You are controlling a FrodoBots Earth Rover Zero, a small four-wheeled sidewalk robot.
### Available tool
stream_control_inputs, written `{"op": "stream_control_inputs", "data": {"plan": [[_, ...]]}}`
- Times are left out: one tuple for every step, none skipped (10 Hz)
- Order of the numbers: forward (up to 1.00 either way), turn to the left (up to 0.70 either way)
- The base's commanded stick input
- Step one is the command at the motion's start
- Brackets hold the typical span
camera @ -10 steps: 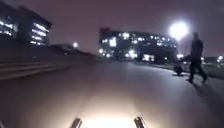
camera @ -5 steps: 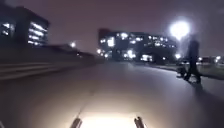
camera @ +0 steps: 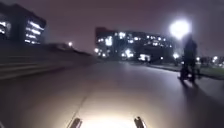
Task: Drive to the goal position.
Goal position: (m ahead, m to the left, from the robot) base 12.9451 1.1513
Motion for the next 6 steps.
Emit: {"op": "stream_control_inputs", "data": {"plan": [[1.00,0.00],[1.00,0.00],[1.00,0.00],[1.00,0.00],[1.00,0.00],[1.00,0.00]]}}
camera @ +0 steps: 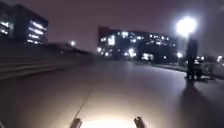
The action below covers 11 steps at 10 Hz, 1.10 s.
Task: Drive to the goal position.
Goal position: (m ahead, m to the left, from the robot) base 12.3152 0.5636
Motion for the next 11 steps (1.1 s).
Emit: {"op": "stream_control_inputs", "data": {"plan": [[1.00,0.00],[1.00,0.00],[1.00,0.00],[1.00,-0.09],[1.00,-0.35],[1.00,-0.40],[1.00,-0.26],[1.00,0.00],[1.00,0.00],[1.00,0.00],[1.00,0.00]]}}
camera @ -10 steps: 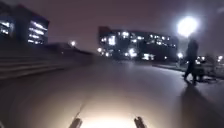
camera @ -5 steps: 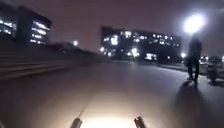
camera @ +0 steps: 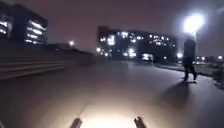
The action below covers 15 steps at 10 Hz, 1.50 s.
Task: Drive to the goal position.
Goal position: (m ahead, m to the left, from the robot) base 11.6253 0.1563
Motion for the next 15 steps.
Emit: {"op": "stream_control_inputs", "data": {"plan": [[1.00,0.00],[1.00,0.00],[1.00,0.00],[1.00,0.00],[1.00,0.00],[1.00,0.00],[1.00,0.00],[1.00,0.00],[1.00,0.00],[1.00,0.00],[1.00,0.00],[1.00,0.00],[1.00,0.00],[1.00,0.00],[1.00,0.00]]}}
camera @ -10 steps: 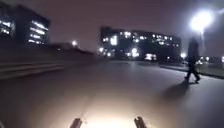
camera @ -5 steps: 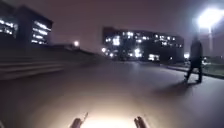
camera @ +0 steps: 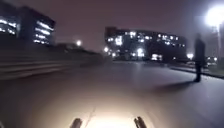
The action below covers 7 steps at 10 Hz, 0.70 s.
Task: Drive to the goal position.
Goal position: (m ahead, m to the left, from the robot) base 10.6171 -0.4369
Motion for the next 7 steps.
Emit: {"op": "stream_control_inputs", "data": {"plan": [[1.00,0.00],[1.00,0.00],[1.00,0.00],[1.00,-0.04],[1.00,-0.33],[1.00,0.00],[1.00,0.00]]}}
